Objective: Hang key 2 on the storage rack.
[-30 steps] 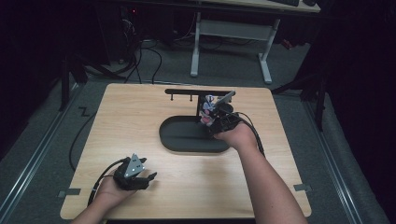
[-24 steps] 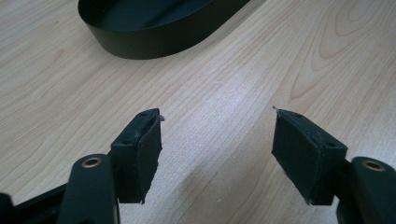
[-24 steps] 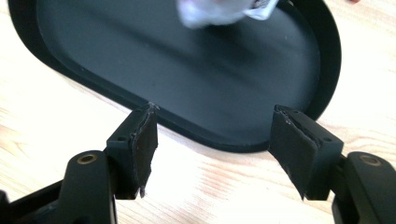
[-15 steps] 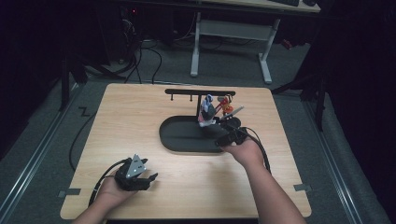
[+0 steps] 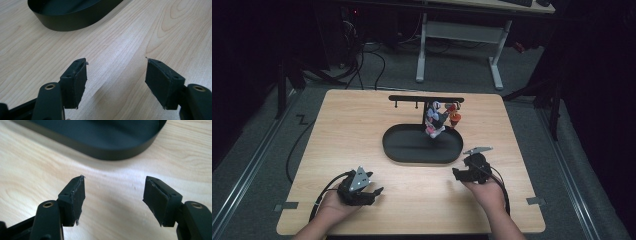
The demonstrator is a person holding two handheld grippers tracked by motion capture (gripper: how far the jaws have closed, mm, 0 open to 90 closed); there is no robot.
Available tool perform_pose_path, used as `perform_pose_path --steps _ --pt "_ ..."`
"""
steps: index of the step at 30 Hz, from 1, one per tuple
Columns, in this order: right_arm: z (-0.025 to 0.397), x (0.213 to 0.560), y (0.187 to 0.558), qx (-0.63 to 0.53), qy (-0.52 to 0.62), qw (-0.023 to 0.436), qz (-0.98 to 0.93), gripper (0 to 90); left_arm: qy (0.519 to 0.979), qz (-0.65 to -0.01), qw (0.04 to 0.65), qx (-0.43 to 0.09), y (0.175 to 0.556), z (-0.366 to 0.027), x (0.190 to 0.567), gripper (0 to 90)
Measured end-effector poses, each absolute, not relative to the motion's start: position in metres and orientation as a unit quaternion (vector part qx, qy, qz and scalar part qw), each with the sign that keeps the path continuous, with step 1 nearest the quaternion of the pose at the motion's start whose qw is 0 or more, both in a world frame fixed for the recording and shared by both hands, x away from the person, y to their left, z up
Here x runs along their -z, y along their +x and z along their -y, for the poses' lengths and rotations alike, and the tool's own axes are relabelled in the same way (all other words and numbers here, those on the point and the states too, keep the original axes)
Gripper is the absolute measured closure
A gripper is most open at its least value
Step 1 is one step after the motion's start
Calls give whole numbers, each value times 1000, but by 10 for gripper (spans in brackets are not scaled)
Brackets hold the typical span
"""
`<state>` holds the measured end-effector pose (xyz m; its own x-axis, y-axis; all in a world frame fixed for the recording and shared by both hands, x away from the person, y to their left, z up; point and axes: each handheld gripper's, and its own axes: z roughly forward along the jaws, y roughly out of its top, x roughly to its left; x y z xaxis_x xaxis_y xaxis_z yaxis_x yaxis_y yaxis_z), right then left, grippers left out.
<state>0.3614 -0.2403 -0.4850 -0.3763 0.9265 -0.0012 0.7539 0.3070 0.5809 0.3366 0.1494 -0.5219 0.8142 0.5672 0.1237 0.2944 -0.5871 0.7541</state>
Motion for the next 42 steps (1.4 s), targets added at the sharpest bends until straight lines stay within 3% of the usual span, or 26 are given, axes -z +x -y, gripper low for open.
perform_pose_path --steps 8,16,18,21,42 --pt "247 505 325 -304 517 205 -773 316 870 -242 398 -162 331 -144 520 331" --pt "247 525 285 -335 489 269 -759 277 861 -248 416 -153 324 -140 519 326" --pt "248 523 280 -352 490 252 -757 254 856 -255 423 -154 323 -141 518 326" --pt "247 524 275 -361 486 270 -748 267 851 -259 423 -170 323 -139 517 326" --pt "245 525 283 -370 495 272 -738 262 849 -249 428 -184 320 -147 512 319"
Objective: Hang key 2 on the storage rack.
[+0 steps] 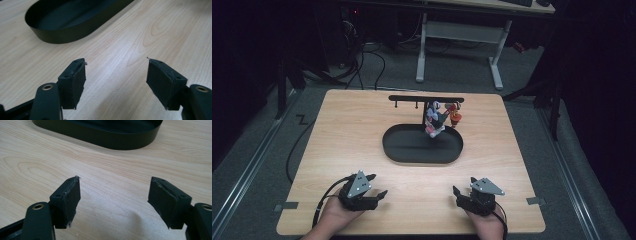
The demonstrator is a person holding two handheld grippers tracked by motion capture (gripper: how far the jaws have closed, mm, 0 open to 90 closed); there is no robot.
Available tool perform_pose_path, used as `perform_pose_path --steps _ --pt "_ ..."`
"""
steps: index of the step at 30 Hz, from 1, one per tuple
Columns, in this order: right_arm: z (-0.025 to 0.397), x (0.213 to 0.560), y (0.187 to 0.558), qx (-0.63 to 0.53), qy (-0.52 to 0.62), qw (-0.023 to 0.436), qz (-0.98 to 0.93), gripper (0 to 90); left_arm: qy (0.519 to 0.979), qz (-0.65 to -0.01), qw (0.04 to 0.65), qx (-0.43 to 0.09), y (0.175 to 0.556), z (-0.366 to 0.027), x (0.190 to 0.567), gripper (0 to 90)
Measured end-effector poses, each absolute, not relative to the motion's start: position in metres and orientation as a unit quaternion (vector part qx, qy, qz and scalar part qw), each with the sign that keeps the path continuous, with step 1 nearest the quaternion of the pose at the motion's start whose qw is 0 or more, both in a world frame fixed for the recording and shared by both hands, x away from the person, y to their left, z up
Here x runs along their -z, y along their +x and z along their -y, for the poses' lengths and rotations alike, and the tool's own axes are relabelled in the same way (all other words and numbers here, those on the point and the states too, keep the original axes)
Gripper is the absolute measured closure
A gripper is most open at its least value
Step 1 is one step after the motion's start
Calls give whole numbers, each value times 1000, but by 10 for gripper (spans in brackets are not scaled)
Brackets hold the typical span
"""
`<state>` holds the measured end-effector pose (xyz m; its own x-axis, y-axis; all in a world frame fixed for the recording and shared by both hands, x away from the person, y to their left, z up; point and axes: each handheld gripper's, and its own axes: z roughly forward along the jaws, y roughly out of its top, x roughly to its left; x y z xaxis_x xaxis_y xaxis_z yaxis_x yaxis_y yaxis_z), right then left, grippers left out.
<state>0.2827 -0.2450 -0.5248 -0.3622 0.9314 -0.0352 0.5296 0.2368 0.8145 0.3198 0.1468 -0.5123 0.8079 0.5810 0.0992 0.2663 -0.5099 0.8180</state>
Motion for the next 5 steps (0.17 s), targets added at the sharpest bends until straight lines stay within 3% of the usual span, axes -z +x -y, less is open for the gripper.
perform_pose_path --steps 5 --pt "248 525 283 -366 504 275 -733 263 847 -255 429 -185 323 -154 511 318"
